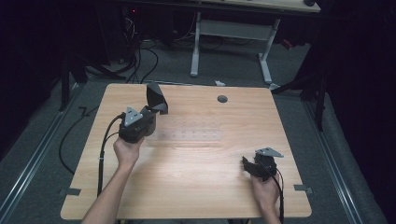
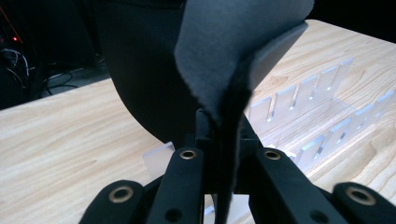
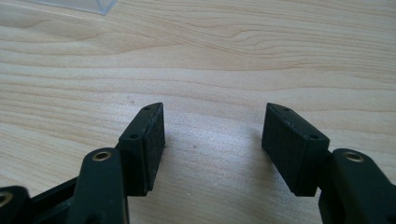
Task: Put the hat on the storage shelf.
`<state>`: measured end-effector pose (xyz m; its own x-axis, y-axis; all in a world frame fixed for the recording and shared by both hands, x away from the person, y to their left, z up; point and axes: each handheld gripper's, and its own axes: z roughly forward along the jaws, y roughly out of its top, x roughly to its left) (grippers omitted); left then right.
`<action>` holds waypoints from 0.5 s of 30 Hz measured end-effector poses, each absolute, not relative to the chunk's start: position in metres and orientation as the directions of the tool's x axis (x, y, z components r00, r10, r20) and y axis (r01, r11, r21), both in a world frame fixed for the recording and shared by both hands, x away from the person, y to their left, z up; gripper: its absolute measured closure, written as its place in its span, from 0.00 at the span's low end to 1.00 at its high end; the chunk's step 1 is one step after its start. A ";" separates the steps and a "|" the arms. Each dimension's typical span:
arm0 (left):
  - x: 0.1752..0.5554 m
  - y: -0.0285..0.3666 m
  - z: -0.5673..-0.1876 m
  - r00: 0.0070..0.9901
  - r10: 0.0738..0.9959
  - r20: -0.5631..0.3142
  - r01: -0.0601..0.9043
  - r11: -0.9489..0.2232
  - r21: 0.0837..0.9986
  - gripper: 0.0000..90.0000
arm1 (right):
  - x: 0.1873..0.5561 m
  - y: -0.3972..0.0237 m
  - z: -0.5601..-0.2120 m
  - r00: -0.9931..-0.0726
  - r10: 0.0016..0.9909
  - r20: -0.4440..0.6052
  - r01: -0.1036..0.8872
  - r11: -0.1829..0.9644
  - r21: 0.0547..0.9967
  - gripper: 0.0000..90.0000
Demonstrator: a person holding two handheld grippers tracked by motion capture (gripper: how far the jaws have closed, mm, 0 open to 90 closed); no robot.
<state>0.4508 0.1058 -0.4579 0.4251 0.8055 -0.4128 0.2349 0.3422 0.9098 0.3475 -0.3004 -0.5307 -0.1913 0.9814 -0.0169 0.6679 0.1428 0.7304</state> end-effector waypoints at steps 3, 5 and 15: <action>0.450 0.106 -0.467 0.423 0.800 -0.426 0.242 0.353 0.904 0.95 | 0.348 -0.300 -0.531 -0.191 0.981 -0.018 0.667 0.144 0.731 0.44; 0.448 0.107 -0.472 0.422 0.795 -0.435 0.247 0.361 0.899 0.95 | 0.348 -0.300 -0.531 -0.191 0.981 -0.018 0.667 0.144 0.731 0.44; 0.440 0.116 -0.484 0.388 0.787 -0.480 0.297 0.386 0.873 0.90 | 0.348 -0.300 -0.531 -0.195 0.981 -0.018 0.667 0.145 0.731 0.44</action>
<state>0.4403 0.1162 -0.4838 0.3876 0.7871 -0.4798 0.2969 0.3861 0.8734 0.3477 -0.3003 -0.5308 -0.1946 0.9807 -0.0176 0.6671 0.1454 0.7307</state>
